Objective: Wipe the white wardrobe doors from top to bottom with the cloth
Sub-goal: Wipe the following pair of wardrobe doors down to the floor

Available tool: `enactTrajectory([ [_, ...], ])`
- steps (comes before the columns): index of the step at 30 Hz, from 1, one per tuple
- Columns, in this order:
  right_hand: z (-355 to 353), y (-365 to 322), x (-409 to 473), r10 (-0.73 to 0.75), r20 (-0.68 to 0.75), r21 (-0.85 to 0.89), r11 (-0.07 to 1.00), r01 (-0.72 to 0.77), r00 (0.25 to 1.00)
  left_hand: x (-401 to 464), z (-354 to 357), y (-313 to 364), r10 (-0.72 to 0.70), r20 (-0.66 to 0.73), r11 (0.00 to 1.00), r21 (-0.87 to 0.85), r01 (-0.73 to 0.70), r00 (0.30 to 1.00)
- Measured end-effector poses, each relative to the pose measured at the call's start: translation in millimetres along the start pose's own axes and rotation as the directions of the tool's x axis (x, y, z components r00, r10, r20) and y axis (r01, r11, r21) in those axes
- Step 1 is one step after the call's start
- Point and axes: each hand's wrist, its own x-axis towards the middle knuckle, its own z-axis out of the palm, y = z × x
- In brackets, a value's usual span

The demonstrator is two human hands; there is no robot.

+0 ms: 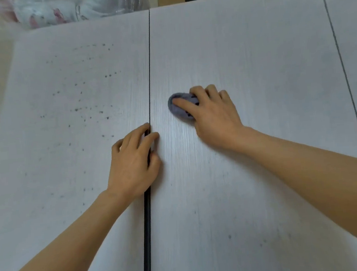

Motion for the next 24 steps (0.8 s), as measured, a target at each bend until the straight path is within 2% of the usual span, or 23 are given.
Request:
enactTrajectory([
  [2, 1.4, -11.6, 7.5, 0.186, 0.087, 0.033, 0.981, -0.19, 0.979, -11.6, -3.1, -4.3, -0.031, 0.018, 0.999, 0.023, 0.031, 0.999],
  [4, 6.3, -31.3, -4.6, 0.176, 0.099, 0.071, 0.981, -0.183, 0.979, -20.1, -7.3, -5.8, -0.078, 0.035, 0.997, 0.014, 0.077, 0.996],
  [6, 14.9, -54.6, -37.6, 0.024, 0.047, 0.106, 0.994, -0.029, 0.999, -26.8, -8.6, -9.8, -0.094, 0.069, 0.996, 0.012, 0.093, 0.993],
  [8, 21.5, -76.7, -84.3, -0.152, 0.049, 0.148, 0.979, 0.143, 0.987, -34.6, -9.2, -16.5, -0.085, 0.088, 0.996, 0.026, 0.083, 0.993],
  [9, 21.3, -85.4, -107.1, -0.266, 0.08, 0.169, 0.953, 0.25, 0.961, -39.5, -9.8, -19.0, -0.076, 0.092, 0.997, 0.032, 0.073, 0.993],
  [11, 13.0, -92.3, -138.4, -0.515, 0.164, 0.205, 0.852, 0.482, 0.841, -48.7, -12.0, -20.0, -0.071, 0.089, 0.997, 0.03, 0.068, 0.994],
  [12, 9.9, -87.8, -142.2, -0.591, 0.195, 0.209, 0.805, 0.556, 0.783, -52.3, -13.1, -19.1, -0.077, 0.083, 0.997, 0.019, 0.076, 0.994],
  [13, 6.4, -80.7, -140.3, -0.613, 0.213, 0.198, 0.789, 0.581, 0.761, -57.5, -14.6, -16.1, -0.087, 0.079, 0.996, 0.003, 0.087, 0.993],
  [14, 5.5, -71.8, -132.8, -0.582, 0.189, 0.165, 0.813, 0.558, 0.791, -61.3, -15.8, -12.4, -0.095, 0.075, 0.995, -0.01, 0.097, 0.993],
  [15, 4.4, -61.8, -122.8, -0.489, 0.139, 0.121, 0.872, 0.475, 0.861, -64.4, -16.6, -8.2, -0.093, 0.072, 0.995, -0.019, 0.095, 0.993],
  [17, -0.1, -37.3, -101.0, -0.166, 0.008, 0.068, 0.984, 0.165, 0.986, -67.4, -16.0, 0.7, -0.066, 0.079, 0.997, -0.028, 0.068, 0.995],
  [19, -4.3, -24.7, -94.2, 0.167, -0.079, 0.102, 0.982, -0.159, 0.983, -70.7, -12.2, 8.1, -0.059, 0.091, 0.998, -0.002, 0.06, 0.994],
  [20, -3.1, -26.1, -99.8, 0.247, -0.088, 0.127, 0.964, -0.235, 0.965, -72.8, -9.6, 11.0, -0.063, 0.095, 0.998, 0.031, 0.06, 0.994],
  [21, 0.4, -31.9, -110.2, 0.236, -0.083, 0.144, 0.964, -0.223, 0.968, -75.2, -7.6, 13.8, -0.067, 0.1, 0.996, 0.07, 0.06, 0.993],
  [22, 3.9, -40.1, -126.3, 0.13, -0.069, 0.148, 0.982, -0.119, 0.989, -77.7, -5.6, 17.5, -0.064, 0.104, 0.993, 0.104, 0.053, 0.992],
  [23, 7.3, -48.5, -144.2, -0.068, -0.045, 0.145, 0.987, 0.074, 0.997, -79.9, -4.6, 20.5, -0.051, 0.106, 0.99, 0.135, 0.037, 0.993],
  [24, 5.3, -53.5, -163.1, -0.302, 0.01, 0.142, 0.944, 0.297, 0.953, -82.4, -3.0, 24.9, -0.02, 0.105, 0.988, 0.151, 0.004, 0.994],
])
